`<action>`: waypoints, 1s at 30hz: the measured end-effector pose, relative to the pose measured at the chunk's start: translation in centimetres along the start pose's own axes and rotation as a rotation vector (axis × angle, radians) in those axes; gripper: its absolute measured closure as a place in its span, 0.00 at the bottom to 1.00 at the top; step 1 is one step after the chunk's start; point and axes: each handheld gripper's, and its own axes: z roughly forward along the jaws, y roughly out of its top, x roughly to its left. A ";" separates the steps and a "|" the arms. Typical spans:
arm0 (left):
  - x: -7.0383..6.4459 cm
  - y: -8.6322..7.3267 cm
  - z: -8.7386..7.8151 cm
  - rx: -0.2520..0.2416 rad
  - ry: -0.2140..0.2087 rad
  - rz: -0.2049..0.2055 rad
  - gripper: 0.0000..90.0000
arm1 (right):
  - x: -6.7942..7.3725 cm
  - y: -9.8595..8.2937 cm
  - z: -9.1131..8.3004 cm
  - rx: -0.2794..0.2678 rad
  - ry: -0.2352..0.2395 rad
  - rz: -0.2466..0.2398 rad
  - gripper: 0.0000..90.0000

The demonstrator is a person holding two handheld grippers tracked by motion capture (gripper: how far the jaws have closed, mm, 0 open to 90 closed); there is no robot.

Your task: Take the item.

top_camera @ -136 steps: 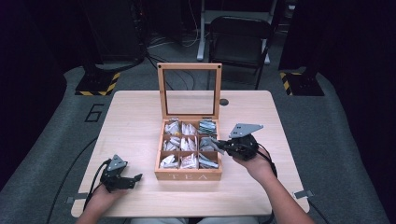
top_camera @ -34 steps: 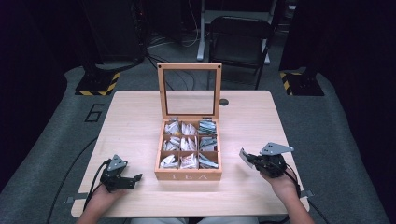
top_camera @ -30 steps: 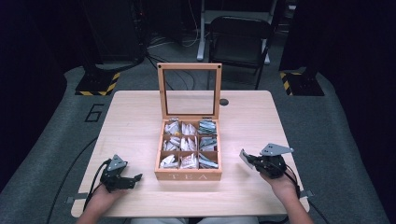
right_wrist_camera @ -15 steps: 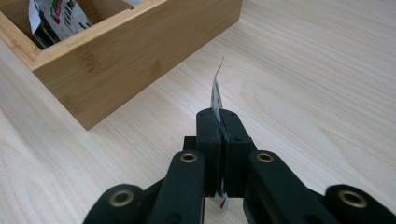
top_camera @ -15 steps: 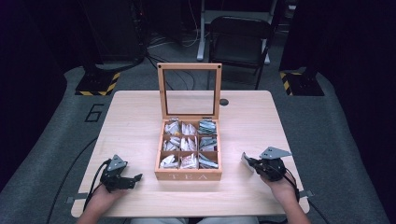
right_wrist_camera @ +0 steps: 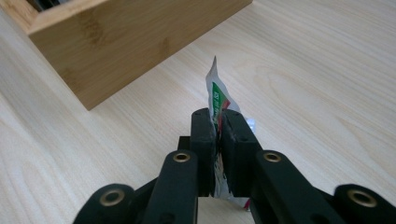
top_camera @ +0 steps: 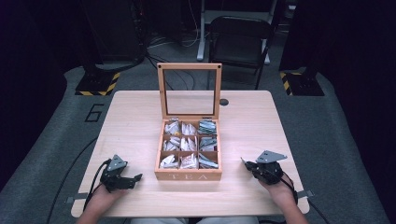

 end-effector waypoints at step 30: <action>0.0 0.0 0.0 0.001 0.000 -0.001 0.15 | 1.1 -0.1 0.5 -0.041 0.056 0.023 0.46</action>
